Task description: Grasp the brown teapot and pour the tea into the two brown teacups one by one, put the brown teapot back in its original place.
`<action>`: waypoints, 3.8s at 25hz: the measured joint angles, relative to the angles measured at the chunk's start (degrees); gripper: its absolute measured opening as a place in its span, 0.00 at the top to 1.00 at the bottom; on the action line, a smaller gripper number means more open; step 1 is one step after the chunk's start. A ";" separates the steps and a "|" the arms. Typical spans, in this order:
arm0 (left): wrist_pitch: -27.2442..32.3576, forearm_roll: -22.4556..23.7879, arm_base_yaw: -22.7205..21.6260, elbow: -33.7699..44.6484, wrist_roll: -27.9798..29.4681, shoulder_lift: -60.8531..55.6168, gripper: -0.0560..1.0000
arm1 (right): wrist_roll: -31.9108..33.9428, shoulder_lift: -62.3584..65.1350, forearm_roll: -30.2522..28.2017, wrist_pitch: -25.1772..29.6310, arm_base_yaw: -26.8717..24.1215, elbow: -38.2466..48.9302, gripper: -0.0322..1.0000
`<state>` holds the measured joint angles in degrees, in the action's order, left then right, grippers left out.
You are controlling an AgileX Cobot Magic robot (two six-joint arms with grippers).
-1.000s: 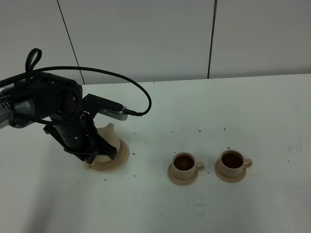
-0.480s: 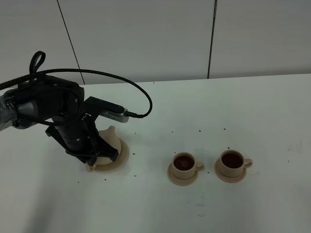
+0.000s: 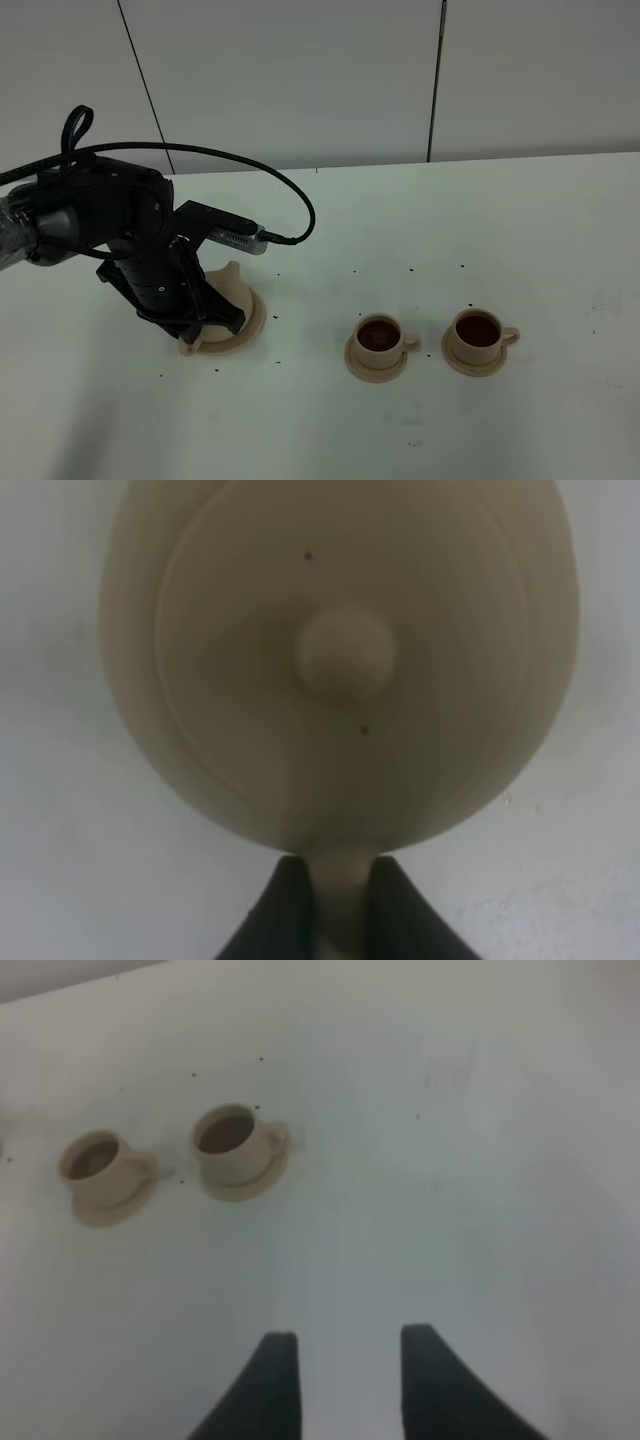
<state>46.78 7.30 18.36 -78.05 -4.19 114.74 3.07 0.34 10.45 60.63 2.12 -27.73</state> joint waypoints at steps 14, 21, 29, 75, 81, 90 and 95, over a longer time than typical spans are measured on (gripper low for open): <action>4.47 -1.40 0.00 0.00 -0.06 -1.90 0.56 | 0.00 0.00 0.00 0.00 0.00 0.00 0.73; 13.20 -0.75 -0.21 0.00 -0.06 -10.83 0.56 | 0.00 0.00 0.00 0.00 0.00 0.00 0.73; 21.17 4.11 -2.76 0.00 2.84 -17.92 0.56 | 0.00 0.00 0.00 0.00 0.00 0.00 0.73; 13.66 -6.68 -32.47 48.67 4.19 -88.01 0.56 | 0.00 0.00 0.00 0.00 0.00 0.00 0.73; 12.87 -7.30 -32.47 48.68 3.80 -91.77 0.56 | 0.00 0.00 0.00 0.00 0.00 0.00 0.73; 12.92 -8.75 -32.47 49.05 0.69 -109.63 0.56 | 0.00 0.00 0.00 0.00 0.00 0.00 0.73; 12.99 -8.87 -32.11 49.08 -0.24 -112.36 0.56 | 0.00 0.00 0.00 0.00 0.00 0.00 0.73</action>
<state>59.77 -1.57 -13.75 -28.97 -4.43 2.38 3.07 0.34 10.45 60.63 2.12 -27.73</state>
